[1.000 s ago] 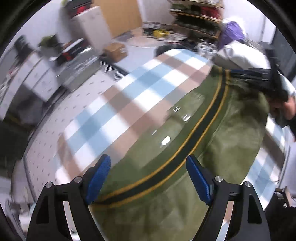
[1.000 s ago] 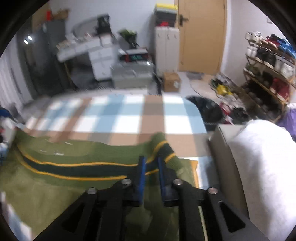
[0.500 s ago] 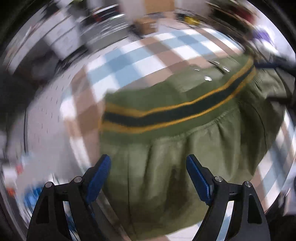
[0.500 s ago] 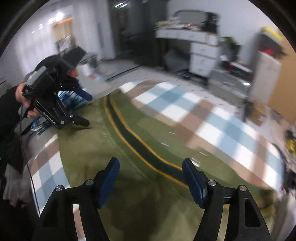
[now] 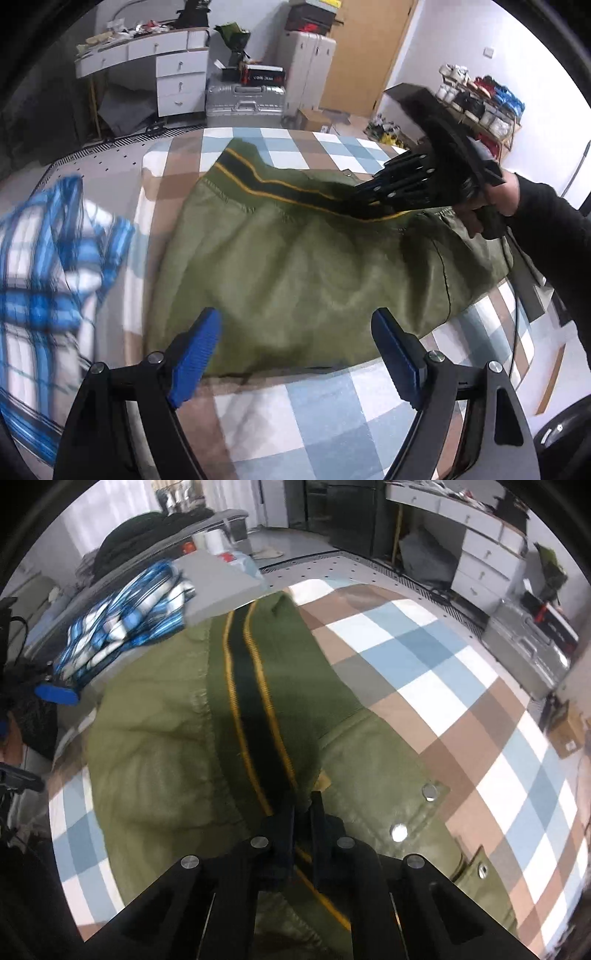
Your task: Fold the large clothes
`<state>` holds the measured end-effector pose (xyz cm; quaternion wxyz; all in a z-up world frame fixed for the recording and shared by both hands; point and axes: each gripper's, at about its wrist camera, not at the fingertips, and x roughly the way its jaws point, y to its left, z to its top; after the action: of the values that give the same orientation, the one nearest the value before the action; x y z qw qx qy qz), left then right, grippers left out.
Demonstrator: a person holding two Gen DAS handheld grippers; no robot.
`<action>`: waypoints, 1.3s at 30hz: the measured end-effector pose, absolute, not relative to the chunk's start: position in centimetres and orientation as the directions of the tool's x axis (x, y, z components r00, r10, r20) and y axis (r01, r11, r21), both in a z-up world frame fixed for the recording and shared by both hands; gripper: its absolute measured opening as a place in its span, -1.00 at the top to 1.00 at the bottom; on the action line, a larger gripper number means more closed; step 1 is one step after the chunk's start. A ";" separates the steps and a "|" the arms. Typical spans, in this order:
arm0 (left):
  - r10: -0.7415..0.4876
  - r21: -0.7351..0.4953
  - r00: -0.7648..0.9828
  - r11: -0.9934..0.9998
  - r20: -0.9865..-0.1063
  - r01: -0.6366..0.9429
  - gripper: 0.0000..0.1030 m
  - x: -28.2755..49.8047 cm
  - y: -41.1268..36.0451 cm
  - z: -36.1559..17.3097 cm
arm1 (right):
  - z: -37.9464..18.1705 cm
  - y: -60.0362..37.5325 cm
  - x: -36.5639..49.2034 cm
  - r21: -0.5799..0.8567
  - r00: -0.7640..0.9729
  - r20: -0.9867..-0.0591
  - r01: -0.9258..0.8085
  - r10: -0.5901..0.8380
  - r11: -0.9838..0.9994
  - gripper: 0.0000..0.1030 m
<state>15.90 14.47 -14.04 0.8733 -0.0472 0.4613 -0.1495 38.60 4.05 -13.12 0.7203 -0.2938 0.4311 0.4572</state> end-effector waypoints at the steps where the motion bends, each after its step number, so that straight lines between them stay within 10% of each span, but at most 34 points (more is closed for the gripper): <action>1: -0.319 -0.243 0.526 0.947 -0.789 0.210 -0.56 15.9 14.5 -14.5 | -12.8 4.0 38.1 -0.054 0.235 -0.884 -0.910 0.404 0.411 0.89; 12: -0.294 -0.344 0.596 0.938 -0.747 0.031 -0.56 20.9 19.2 -12.6 | -9.3 6.3 40.3 -0.216 0.535 -0.737 -0.765 0.412 0.607 0.90; 24: -0.057 -0.088 0.486 0.995 -0.872 -0.041 -0.77 28.1 17.8 -17.5 | -13.2 3.3 45.1 -0.028 0.507 -0.772 -0.630 0.383 0.776 0.94; 30: -0.006 -0.079 0.454 0.987 -0.891 -0.141 -0.94 28.4 19.5 -17.5 | -7.1 -8.4 37.3 -0.073 0.665 -0.651 -0.533 0.365 0.843 -0.35; 35: -0.080 -0.155 0.544 0.983 -0.835 -0.094 -0.85 25.1 16.3 -12.7 | -9.7 -16.1 32.6 -0.218 0.708 -0.683 -0.432 0.179 0.875 -0.31; 39: 0.066 0.053 0.595 0.998 -0.801 -0.039 -0.87 24.9 12.5 -13.2 | -14.9 -20.8 32.3 -0.240 0.712 -0.692 -0.383 0.119 0.892 -0.32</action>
<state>24.86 12.49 -13.22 0.8930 0.0147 0.4489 0.0293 32.34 -20.81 -14.91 0.9063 -0.1865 0.3532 0.1385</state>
